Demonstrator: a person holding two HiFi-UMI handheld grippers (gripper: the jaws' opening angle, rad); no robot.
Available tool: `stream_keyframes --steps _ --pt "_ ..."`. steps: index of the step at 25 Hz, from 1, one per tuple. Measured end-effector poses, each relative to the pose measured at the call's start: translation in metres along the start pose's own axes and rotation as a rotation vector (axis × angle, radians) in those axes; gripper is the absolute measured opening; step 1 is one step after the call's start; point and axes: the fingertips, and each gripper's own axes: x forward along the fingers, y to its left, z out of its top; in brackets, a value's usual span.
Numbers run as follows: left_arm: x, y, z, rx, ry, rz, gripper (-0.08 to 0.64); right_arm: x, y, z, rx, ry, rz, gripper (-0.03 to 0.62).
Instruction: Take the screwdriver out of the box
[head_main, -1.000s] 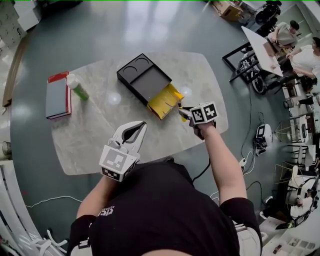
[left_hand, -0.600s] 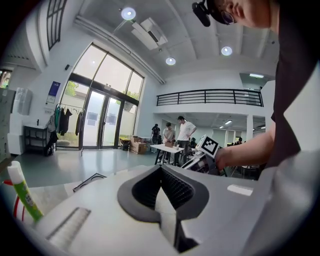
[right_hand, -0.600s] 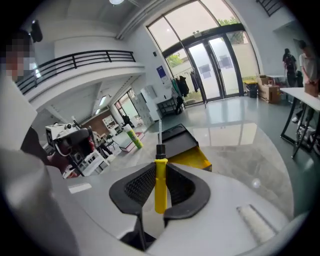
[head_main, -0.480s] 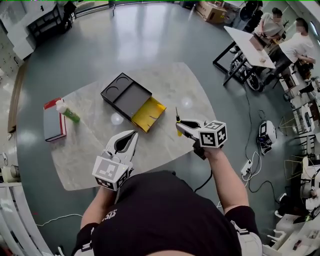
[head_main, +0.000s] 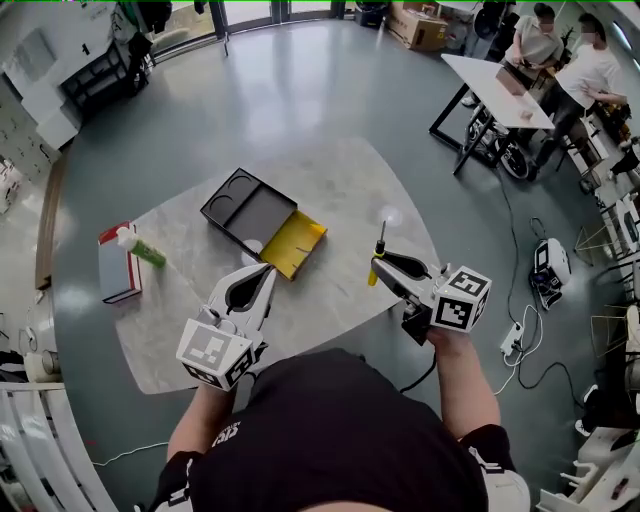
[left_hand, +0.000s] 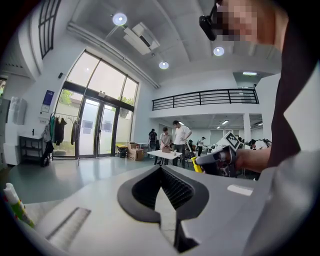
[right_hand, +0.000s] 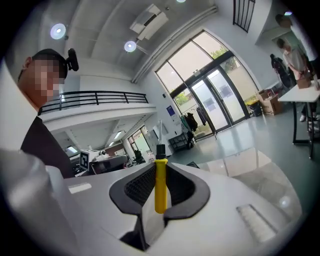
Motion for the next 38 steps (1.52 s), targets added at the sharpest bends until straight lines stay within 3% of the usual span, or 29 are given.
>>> stream_keyframes --steps 9,13,19,22,28,38 --pt "0.002 -0.014 0.035 0.028 -0.039 -0.006 0.002 -0.035 0.044 0.059 -0.116 -0.211 0.058 0.078" --pt "0.0 -0.019 0.048 0.06 -0.055 -0.016 0.002 -0.043 0.065 0.071 -0.217 -0.267 0.078 0.078" --pt "-0.004 -0.015 0.067 0.09 -0.069 -0.021 0.002 -0.06 0.088 0.094 -0.355 -0.331 0.033 0.078" --pt "-0.007 -0.017 0.073 0.1 -0.079 -0.021 0.002 -0.067 0.103 0.097 -0.41 -0.367 0.06 0.078" --pt "-0.011 -0.023 0.074 0.131 -0.085 -0.018 0.002 -0.055 0.11 0.082 -0.44 -0.34 0.056 0.078" --pt "-0.005 -0.033 0.064 0.121 -0.053 -0.031 0.003 -0.034 0.102 0.061 -0.406 -0.277 0.052 0.078"
